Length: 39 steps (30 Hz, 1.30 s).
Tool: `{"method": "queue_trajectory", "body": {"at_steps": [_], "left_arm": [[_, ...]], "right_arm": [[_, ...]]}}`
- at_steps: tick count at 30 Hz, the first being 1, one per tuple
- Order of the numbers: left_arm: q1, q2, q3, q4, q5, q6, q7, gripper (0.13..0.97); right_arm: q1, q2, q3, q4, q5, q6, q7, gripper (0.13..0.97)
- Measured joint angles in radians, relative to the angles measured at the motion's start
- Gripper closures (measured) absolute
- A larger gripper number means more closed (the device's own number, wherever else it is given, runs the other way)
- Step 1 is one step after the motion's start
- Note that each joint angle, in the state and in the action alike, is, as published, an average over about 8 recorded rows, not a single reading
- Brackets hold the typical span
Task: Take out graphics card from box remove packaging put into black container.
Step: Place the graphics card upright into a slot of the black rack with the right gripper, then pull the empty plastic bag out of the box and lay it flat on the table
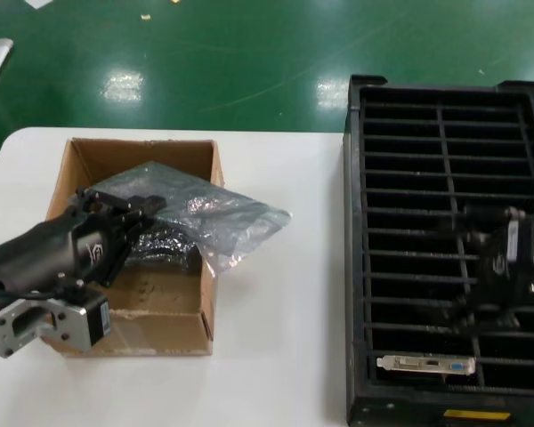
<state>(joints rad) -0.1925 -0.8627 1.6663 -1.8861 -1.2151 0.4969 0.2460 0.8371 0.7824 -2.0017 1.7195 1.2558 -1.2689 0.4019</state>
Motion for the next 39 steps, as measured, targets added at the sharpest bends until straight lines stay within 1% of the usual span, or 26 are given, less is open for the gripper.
{"method": "queue_trajectory", "body": {"at_steps": [4,5,8,12,15,21,23,30,32,35,37,39], "left_arm": [[0.000,0.000,0.000,0.000,0.000,0.000,0.000,0.959],[0.000,0.000,0.000,0.000,0.000,0.000,0.000,0.959],[0.000,0.000,0.000,0.000,0.000,0.000,0.000,0.959],[0.000,0.000,0.000,0.000,0.000,0.000,0.000,0.959],[0.000,0.000,0.000,0.000,0.000,0.000,0.000,0.959],[0.000,0.000,0.000,0.000,0.000,0.000,0.000,0.959],[0.000,0.000,0.000,0.000,0.000,0.000,0.000,0.959],[-0.001,0.002,-0.001,-0.004,0.003,0.004,-0.008,0.959],[-0.004,0.008,-0.006,-0.017,0.010,0.017,-0.036,0.959],[-0.020,0.030,-0.023,-0.046,0.028,0.061,-0.122,0.959],[-0.041,0.062,-0.045,-0.067,0.045,0.117,-0.208,0.959],[-0.072,0.107,-0.072,-0.076,0.058,0.190,-0.302,0.959]], "right_arm": [[-0.066,-0.028,0.072,-0.031,0.006,0.160,-0.019,0.550],[-0.081,-0.036,0.090,-0.041,0.008,0.199,-0.025,0.550],[-0.116,-0.066,0.140,-0.080,0.013,0.317,-0.047,0.474],[-0.138,-0.110,0.197,-0.149,0.002,0.458,-0.057,0.373],[-0.134,-0.141,0.228,-0.211,-0.033,0.539,-0.039,0.313],[-0.097,-0.183,0.246,-0.327,-0.126,0.608,0.015,0.211],[-0.085,-0.189,0.243,-0.353,-0.137,0.618,0.015,0.202],[-0.068,-0.191,0.243,-0.386,-0.100,0.647,-0.051,0.140],[-0.068,-0.190,0.245,-0.387,-0.091,0.649,-0.062,0.140],[-0.068,-0.189,0.245,-0.387,-0.088,0.650,-0.065,0.138],[-0.068,-0.189,0.245,-0.387,-0.089,0.650,-0.065,0.136],[-0.068,-0.190,0.245,-0.387,-0.089,0.650,-0.064,0.133]]}}
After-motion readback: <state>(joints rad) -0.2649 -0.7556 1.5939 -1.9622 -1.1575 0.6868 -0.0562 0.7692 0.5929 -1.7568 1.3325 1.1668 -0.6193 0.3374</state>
